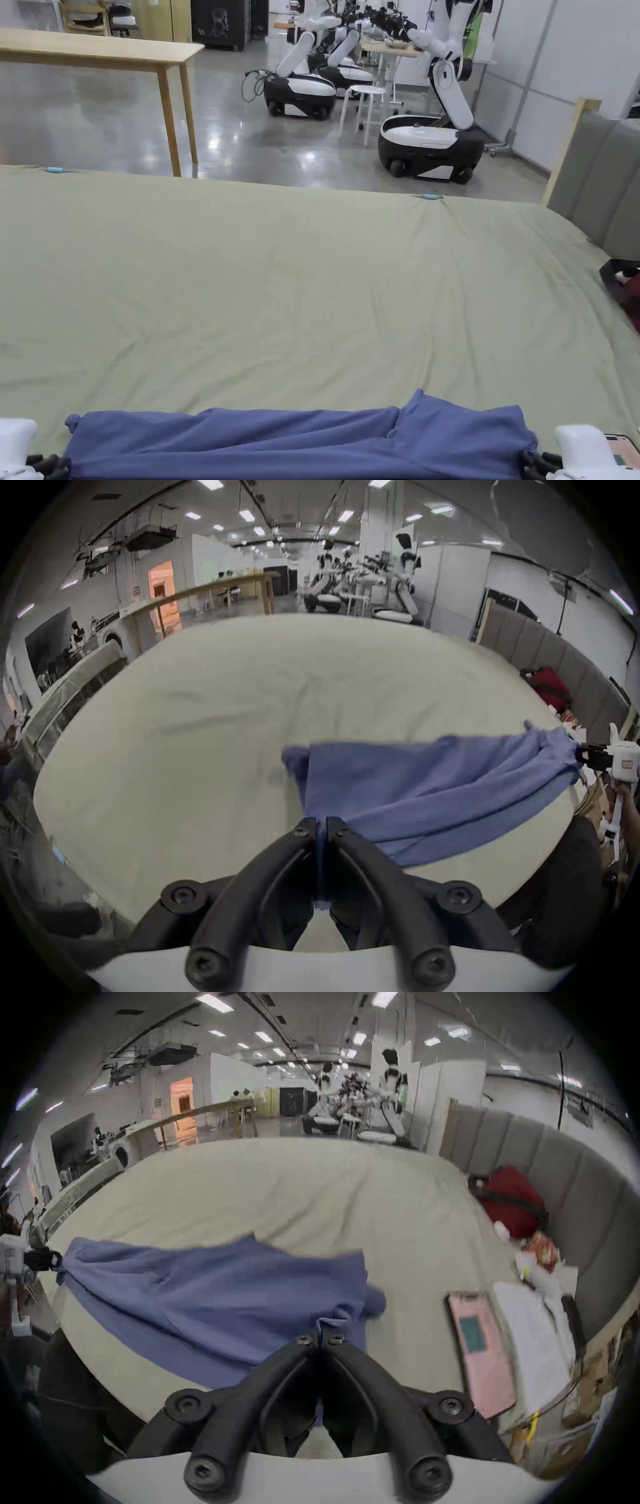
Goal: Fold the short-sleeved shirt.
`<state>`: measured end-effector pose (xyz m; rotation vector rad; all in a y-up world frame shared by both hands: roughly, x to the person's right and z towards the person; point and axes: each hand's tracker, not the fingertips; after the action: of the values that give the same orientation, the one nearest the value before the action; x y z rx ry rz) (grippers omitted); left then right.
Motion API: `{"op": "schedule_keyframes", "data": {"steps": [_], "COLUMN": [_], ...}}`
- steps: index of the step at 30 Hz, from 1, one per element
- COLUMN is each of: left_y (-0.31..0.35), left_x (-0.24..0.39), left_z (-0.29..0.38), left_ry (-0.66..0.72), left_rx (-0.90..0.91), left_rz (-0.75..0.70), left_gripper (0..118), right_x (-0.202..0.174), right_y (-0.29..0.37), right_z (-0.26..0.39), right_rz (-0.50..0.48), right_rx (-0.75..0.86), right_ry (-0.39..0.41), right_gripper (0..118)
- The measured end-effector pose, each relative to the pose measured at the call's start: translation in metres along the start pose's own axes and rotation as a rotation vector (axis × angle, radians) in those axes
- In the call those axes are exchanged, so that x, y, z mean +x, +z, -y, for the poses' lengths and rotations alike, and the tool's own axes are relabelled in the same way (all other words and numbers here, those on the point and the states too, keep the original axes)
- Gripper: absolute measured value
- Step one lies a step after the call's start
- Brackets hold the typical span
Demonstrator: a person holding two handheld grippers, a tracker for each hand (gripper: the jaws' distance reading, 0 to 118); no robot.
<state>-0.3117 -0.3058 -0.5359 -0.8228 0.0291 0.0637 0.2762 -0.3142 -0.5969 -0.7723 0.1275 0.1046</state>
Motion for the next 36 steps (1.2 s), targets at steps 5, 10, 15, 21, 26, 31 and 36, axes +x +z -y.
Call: {"op": "schedule_keyframes", "data": {"steps": [5, 10, 15, 21, 26, 31, 36], "left_y": [0.021, 0.078, 0.093, 0.08, 0.062, 0.049, 0.021], "left_x": [0.011, 0.042, 0.071, 0.083, 0.046, -0.022, -0.08], "left_z": [-0.009, -0.034, -0.035, -0.025, -0.02, 0.002, 0.038], "left_ry": [0.007, -0.066, -0.099, -0.159, -0.065, 0.219, 0.383], "left_rx": [0.134, 0.461, 0.571, 0.518, 0.42, 0.353, 0.237], "left_rz": [-0.03, -0.033, -0.052, -0.099, -0.044, 0.193, 0.381], "left_gripper": [73, 112, 112, 1, 1, 25, 118], "right_x": [0.0, -0.026, -0.066, -0.098, -0.11, -0.12, -0.138], "right_y": [0.02, 0.086, 0.109, 0.103, 0.101, 0.099, 0.097], "right_z": [-0.008, -0.035, -0.042, -0.037, -0.036, -0.031, -0.025], "right_rz": [0.028, -0.007, -0.039, 0.0, -0.015, -0.025, -0.039], "right_rx": [0.114, 0.433, 0.601, 0.608, 0.594, 0.565, 0.538], "right_ry": [-0.067, -0.075, -0.042, 0.016, 0.024, 0.021, 0.009], "right_gripper": [42, 111, 112, 1, 1, 1, 1]}}
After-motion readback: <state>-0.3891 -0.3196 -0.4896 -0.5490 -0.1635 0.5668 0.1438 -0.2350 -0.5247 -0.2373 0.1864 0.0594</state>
